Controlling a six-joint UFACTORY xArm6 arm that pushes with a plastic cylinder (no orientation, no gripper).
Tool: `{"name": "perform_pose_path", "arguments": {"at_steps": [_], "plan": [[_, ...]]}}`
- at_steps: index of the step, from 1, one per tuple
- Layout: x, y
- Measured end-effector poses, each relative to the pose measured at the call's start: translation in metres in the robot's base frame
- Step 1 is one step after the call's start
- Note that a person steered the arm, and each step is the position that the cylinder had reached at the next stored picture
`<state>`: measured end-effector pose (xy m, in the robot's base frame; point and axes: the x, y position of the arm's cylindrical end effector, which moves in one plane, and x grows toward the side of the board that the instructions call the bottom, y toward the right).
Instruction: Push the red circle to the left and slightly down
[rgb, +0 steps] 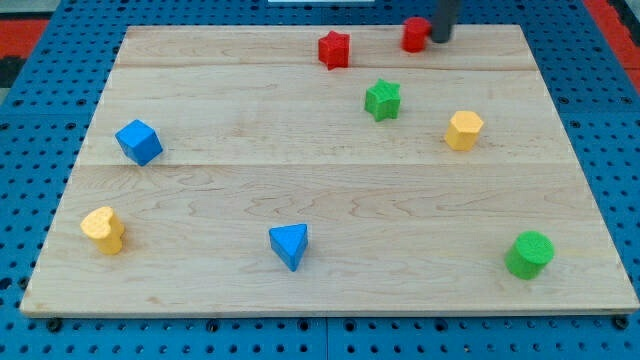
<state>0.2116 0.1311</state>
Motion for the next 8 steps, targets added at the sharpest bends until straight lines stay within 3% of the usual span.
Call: {"name": "perform_pose_path", "arguments": {"at_steps": [2,5,7,8], "plan": [[-0.018,-0.019],[-0.001,-0.136],[-0.012,-0.137],[-0.011,-0.178]]}}
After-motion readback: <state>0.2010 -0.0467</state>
